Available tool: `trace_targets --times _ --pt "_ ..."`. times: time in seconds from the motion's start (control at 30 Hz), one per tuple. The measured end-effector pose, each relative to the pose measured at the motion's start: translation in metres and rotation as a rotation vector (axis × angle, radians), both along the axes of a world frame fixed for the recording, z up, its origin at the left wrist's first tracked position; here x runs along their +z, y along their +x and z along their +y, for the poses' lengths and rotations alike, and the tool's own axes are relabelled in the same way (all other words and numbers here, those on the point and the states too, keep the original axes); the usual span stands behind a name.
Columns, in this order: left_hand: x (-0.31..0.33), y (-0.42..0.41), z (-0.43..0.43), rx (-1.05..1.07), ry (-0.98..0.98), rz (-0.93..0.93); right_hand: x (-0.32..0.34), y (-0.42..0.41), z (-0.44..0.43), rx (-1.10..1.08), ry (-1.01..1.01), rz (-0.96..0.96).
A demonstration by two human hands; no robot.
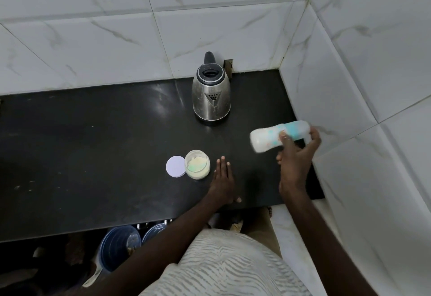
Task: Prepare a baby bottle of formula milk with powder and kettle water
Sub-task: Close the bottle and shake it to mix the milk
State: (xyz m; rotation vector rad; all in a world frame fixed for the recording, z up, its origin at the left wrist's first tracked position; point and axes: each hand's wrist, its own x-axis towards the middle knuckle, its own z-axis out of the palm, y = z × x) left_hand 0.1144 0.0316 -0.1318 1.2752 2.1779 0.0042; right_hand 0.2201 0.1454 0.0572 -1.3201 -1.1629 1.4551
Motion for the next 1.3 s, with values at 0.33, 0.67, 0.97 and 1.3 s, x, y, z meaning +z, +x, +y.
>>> trace_targets --times 0.33,0.67,0.97,1.3 --pt "0.000 0.002 0.001 -0.001 0.001 0.010 0.001 0.003 0.000 0.074 0.019 -0.055" --pt "0.002 0.000 0.001 -0.026 -0.034 -0.001 0.005 0.018 -0.003 0.163 0.001 -0.120" --pt "0.006 -0.001 0.002 -0.039 -0.052 0.001 -0.013 0.019 -0.015 0.330 -0.060 -0.136" --pt "0.009 -0.001 0.004 -0.041 -0.071 0.009 -0.010 0.016 -0.014 0.378 -0.066 -0.136"
